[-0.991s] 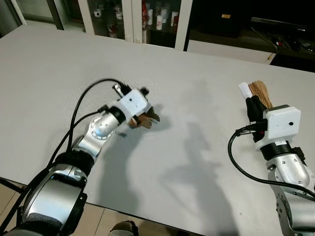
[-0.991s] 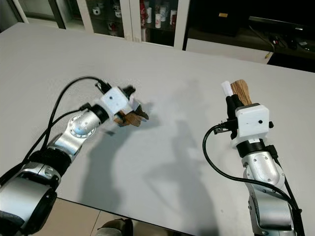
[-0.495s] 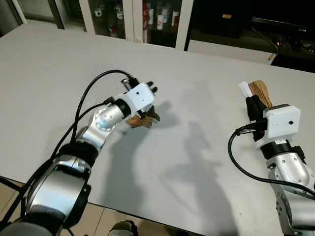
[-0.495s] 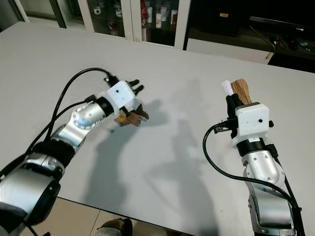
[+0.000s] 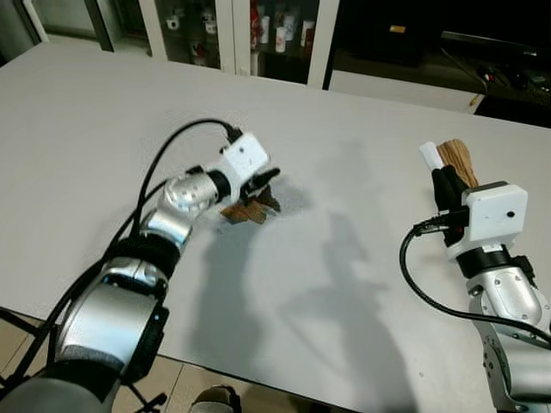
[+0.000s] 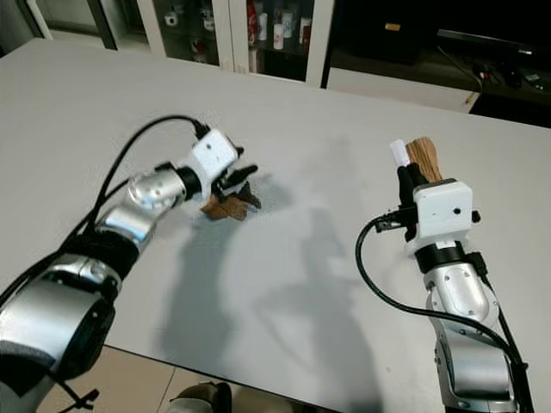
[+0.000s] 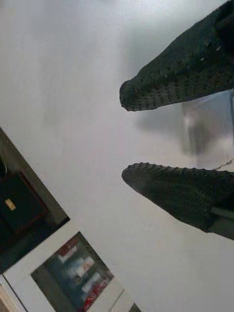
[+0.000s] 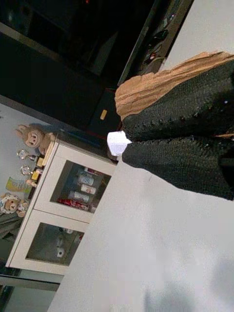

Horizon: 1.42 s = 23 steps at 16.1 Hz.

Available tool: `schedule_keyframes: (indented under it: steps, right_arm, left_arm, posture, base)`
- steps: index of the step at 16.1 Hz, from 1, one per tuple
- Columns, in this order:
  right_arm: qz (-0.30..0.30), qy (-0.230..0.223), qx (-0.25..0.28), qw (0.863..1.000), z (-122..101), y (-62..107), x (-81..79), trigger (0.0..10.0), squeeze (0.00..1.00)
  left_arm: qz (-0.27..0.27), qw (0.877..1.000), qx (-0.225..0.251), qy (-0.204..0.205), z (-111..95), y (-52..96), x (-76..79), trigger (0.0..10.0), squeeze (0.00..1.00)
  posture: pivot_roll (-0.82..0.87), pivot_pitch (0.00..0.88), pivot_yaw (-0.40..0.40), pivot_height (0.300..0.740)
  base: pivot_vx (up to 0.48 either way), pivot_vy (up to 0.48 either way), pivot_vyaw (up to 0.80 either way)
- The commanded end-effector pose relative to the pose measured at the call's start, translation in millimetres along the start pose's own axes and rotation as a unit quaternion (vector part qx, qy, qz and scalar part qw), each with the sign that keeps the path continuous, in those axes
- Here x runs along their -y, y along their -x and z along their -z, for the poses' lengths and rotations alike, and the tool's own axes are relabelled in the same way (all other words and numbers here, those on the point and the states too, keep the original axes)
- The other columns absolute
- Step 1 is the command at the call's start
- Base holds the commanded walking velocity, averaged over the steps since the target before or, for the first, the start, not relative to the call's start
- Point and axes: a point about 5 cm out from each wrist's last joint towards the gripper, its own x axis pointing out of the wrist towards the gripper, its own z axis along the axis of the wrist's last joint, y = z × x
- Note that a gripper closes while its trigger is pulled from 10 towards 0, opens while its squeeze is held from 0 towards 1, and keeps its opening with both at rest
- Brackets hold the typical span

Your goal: Picking trash to rubbish bin

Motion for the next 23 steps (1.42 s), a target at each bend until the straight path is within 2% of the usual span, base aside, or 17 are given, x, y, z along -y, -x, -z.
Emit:
schedule_keyframes:
  steps: [1,3,5,6,8,11,13,14,15,19,21,23]
  right_arm:
    - [0.010,0.010,0.002,1.000,0,0.9,4.6,10.0,0.00]
    - [0.011,0.010,0.001,1.000,0,0.6,4.9,10.0,0.00]
    - [0.011,0.011,0.002,1.000,0,0.1,5.4,10.0,0.00]
    - [0.011,0.010,0.002,1.000,0,0.0,5.1,10.0,0.00]
    - [0.010,0.011,0.002,1.000,0,0.0,4.8,10.0,0.00]
    - [0.012,0.012,0.001,1.000,0,0.4,6.0,10.0,0.00]
    - [0.012,0.013,0.001,1.000,0,0.5,6.3,10.0,0.00]
    - [0.012,0.013,0.001,1.000,0,0.4,6.1,10.0,0.00]
    - [0.012,0.014,0.001,1.000,0,0.2,6.2,10.0,0.00]
    - [0.011,0.017,0.000,1.000,0,0.2,7.3,10.0,0.00]
    - [0.010,0.018,0.000,1.000,0,0.3,7.4,10.0,0.00]
    - [0.010,0.020,0.000,1.000,-1,0.6,8.0,10.0,0.00]
  left_arm:
    - [-0.005,1.000,-0.010,0.016,1,-1.2,-0.9,10.0,1.00]
    - [-0.015,0.999,-0.018,0.036,3,-0.9,-3.1,10.0,1.00]
    - [-0.032,0.995,-0.038,0.083,6,-1.8,-5.7,10.0,1.00]
    - [-0.039,0.990,-0.047,0.126,8,-3.5,-4.1,10.0,1.00]
    - [-0.035,0.989,-0.050,0.135,8,-4.9,-1.7,10.0,1.00]
    - [-0.042,0.981,-0.060,0.182,11,-7.4,2.7,10.0,1.00]
    - [-0.051,0.967,-0.070,0.239,13,-9.6,5.9,10.0,1.00]
    - [-0.061,0.954,-0.080,0.282,15,-10.6,7.5,10.0,1.00]
    - [-0.065,0.946,-0.089,0.304,16,-11.1,8.8,10.0,1.00]
    - [-0.027,0.949,-0.107,0.294,19,-11.6,17.4,10.0,1.00]
    - [-0.025,0.955,-0.095,0.280,10,-13.6,14.2,10.0,1.00]
    - [-0.034,0.965,-0.077,0.248,-4,-14.2,4.0,10.0,1.00]
  posture:
    - [0.17,0.094,-0.021,0.740]
    - [0.17,0.094,-0.021,0.740]
    - [0.17,0.094,-0.023,0.740]
    - [0.17,0.093,-0.024,0.740]
    - [0.17,0.093,-0.024,0.740]
    - [0.16,0.089,-0.022,0.740]
    - [0.16,0.089,-0.022,0.740]
    - [0.16,0.088,-0.022,0.740]
    - [0.16,0.088,-0.023,0.740]
    - [0.16,0.085,-0.024,0.740]
    - [0.16,0.083,-0.026,0.740]
    - [0.15,0.082,-0.026,0.740]
  base:
    - [0.000,0.000,0.00]
    - [0.000,0.000,0.00]
    - [0.000,0.000,0.00]
    - [0.000,0.000,0.00]
    - [0.000,0.000,0.00]
    - [0.000,0.000,0.00]
    - [0.000,0.000,0.00]
    - [0.000,0.000,0.00]
    - [0.000,0.000,0.00]
    - [0.000,0.000,0.00]
    - [0.000,0.000,0.00]
    - [0.000,0.000,0.00]
